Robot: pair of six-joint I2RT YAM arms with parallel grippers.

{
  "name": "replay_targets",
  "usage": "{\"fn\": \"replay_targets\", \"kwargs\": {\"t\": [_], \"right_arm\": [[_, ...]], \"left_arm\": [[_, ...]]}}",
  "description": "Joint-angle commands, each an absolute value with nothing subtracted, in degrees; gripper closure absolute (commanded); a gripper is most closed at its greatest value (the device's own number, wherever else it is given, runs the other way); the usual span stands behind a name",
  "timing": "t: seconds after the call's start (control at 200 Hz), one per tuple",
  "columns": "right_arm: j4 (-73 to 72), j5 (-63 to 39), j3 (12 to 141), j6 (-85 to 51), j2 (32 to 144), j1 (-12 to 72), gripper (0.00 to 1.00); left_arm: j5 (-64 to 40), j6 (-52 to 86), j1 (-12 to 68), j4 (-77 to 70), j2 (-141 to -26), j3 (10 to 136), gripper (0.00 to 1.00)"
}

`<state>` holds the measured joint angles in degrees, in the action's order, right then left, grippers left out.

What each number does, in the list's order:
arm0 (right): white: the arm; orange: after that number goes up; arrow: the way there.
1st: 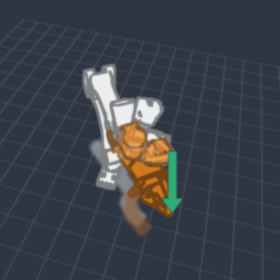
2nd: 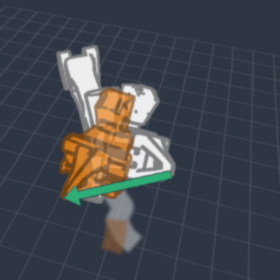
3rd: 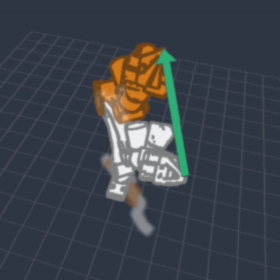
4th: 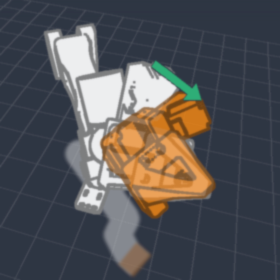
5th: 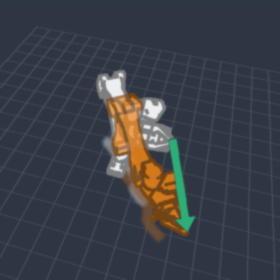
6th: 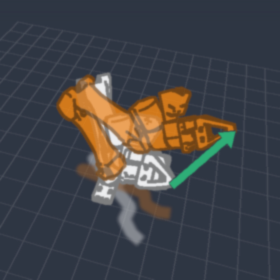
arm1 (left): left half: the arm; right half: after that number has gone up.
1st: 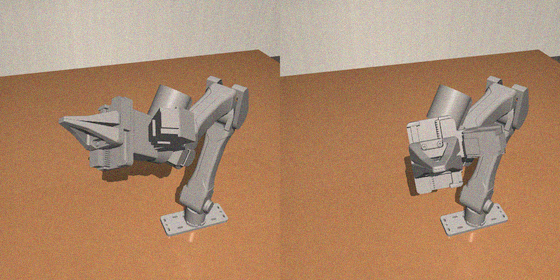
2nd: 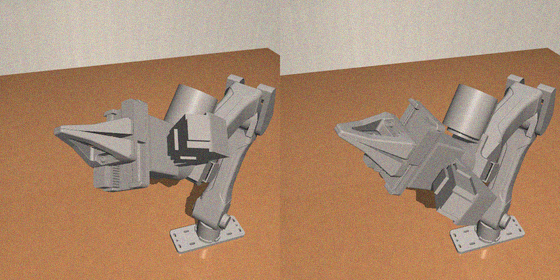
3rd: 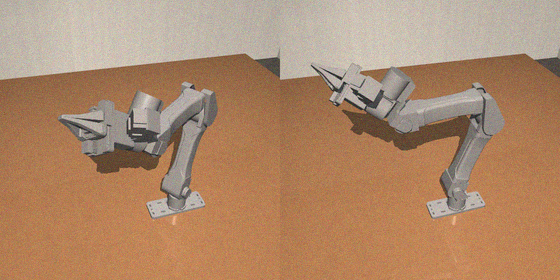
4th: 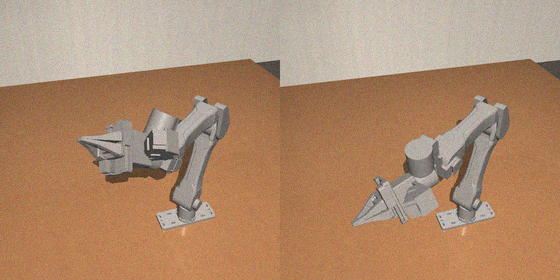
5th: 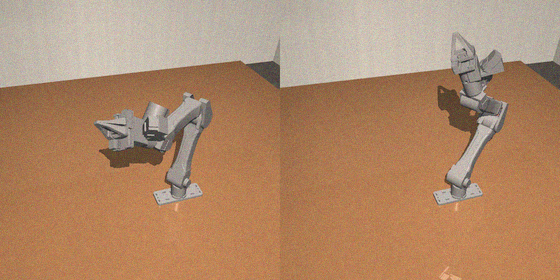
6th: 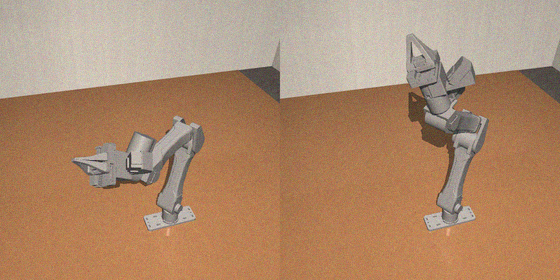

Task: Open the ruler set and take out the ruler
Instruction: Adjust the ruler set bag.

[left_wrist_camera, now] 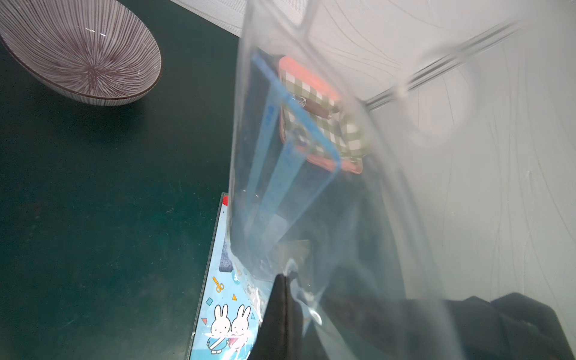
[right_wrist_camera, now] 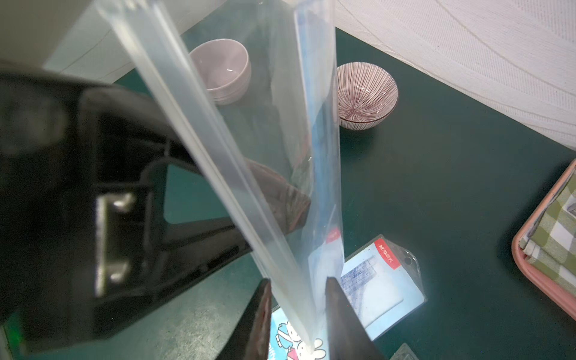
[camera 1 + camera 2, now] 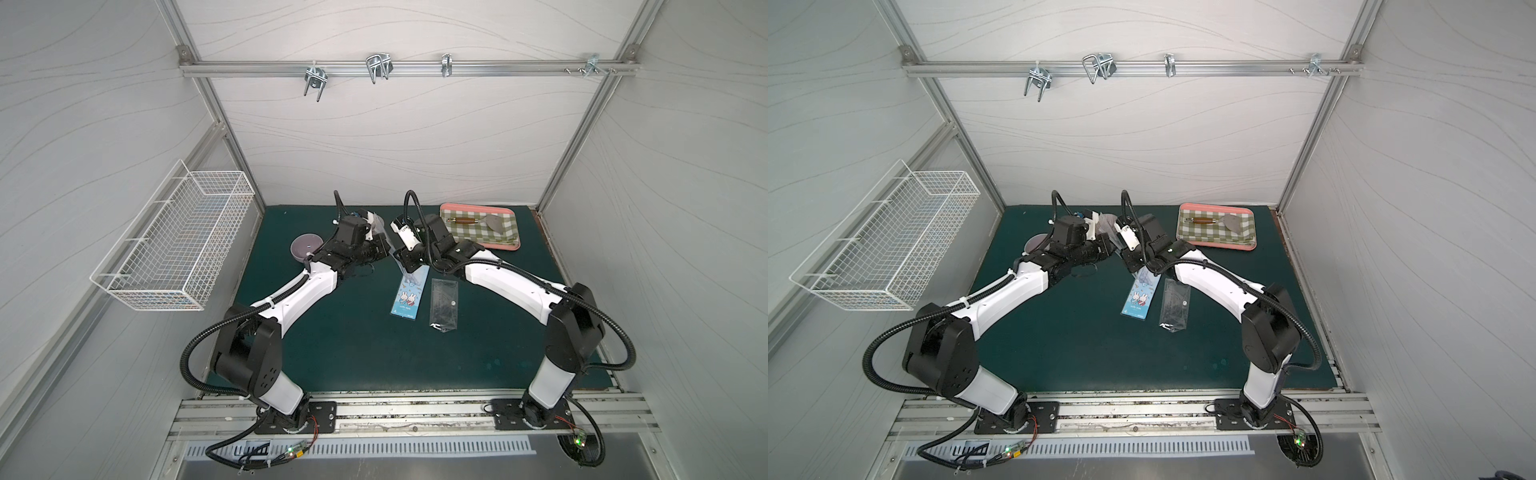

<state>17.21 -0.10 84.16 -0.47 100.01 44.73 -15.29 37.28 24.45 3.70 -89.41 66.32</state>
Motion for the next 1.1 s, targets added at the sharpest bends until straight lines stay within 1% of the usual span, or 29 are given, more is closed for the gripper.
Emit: {"fn": "replay_targets", "kwargs": {"t": [0.0,0.275,0.345,0.44,0.56,0.66,0.775,0.995,1.095], "right_arm": [[16.74,0.87,85.87,0.09,99.75,44.69,0.69],[17.20,2.31,87.78,0.35,101.19,44.45,0.69],[17.66,3.12,88.20,0.57,101.64,44.47,0.70],[17.86,3.59,88.40,0.70,101.97,44.09,0.76],[18.27,3.74,88.25,0.70,102.21,43.26,0.86],[18.53,3.72,88.00,0.70,102.09,42.71,0.91],[18.36,3.56,87.18,0.30,101.87,42.11,0.94],[16.14,-0.27,84.66,-1.25,101.77,41.68,0.94],[15.25,-2.49,83.93,-1.75,101.73,41.74,0.92]], "left_arm": [[-15.82,36.96,24.70,1.80,-87.92,68.42,1.00],[-16.69,37.05,24.68,1.07,-87.87,68.07,1.00],[-17.01,36.79,24.69,1.68,-87.89,68.30,1.00],[-17.51,35.57,24.69,3.32,-87.89,68.97,1.00],[-18.23,33.23,24.70,6.68,-87.89,70.49,1.00],[-18.35,30.30,24.70,11.02,-87.96,72.78,1.00],[-17.87,25.60,24.69,18.83,-88.71,77.45,1.00],[-15.55,17.68,24.70,39.68,-94.52,91.93,1.00],[-14.44,16.25,24.70,46.38,-97.52,97.18,1.00]]}}
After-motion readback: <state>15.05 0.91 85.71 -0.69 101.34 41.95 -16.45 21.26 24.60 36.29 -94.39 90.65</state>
